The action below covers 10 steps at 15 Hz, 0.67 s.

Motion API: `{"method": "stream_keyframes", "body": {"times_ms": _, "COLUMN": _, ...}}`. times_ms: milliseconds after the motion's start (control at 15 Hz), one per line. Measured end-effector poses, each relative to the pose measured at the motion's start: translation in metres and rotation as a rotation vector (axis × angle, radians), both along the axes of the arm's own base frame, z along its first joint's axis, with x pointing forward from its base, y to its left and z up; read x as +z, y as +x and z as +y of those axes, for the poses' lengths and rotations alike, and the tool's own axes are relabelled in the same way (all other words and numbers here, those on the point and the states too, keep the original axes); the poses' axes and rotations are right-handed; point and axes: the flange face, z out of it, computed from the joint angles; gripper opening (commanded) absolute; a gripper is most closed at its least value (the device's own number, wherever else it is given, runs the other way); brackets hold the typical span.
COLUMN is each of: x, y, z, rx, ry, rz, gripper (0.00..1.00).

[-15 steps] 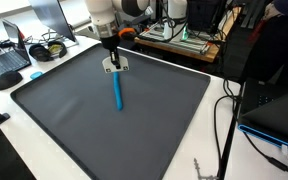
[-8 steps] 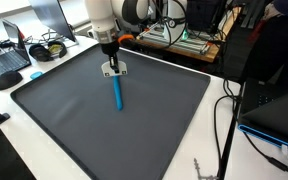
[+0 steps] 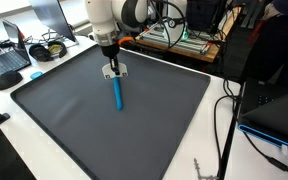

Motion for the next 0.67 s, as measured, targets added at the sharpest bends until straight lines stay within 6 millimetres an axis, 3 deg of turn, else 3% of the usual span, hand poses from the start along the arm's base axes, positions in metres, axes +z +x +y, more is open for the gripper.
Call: {"method": "stream_keyframes", "body": {"times_ms": 667, "x": -0.011, "y": -0.004, "z": -0.012, "rx": -0.034, "ry": 0.052, "rz": -0.034, "gripper": 0.01}}
